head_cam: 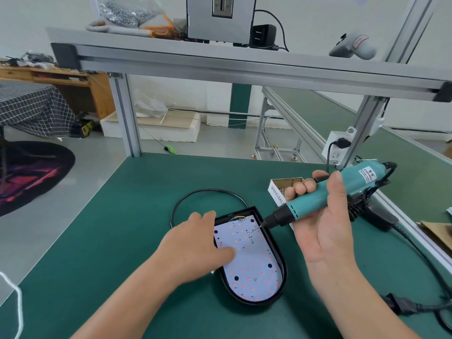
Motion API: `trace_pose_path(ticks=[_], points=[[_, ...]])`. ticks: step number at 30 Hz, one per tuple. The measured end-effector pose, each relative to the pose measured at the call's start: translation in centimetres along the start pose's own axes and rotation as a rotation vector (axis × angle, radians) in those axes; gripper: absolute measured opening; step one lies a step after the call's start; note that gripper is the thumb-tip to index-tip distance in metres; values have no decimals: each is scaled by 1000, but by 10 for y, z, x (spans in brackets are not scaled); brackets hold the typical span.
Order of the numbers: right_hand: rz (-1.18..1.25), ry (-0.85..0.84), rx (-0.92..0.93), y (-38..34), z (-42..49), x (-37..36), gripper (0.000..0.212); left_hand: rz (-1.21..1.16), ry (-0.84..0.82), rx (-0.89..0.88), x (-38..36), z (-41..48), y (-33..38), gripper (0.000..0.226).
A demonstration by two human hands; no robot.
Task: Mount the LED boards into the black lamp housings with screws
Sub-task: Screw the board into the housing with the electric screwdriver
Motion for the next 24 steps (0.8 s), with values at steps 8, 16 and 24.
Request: trace_pose_path(ticks=[8,16,24], points=[[-48,-34,-2,10,1,-5,19,-570,-10,-77,-24,4,15,74],[-108,-70,6,15,0,-11,15,-832,-57,-113,-37,6,21,68],[-139,-99,-2,19,-4,-21,19,-822,-38,-116,-38,7,23,69]])
Point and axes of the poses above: each hand's wrist, its own z-axis towards the middle knuckle, its own x-axis out of the back of the hand, y = z × x, the point moved 9 cm from there along z, towards the middle knuckle
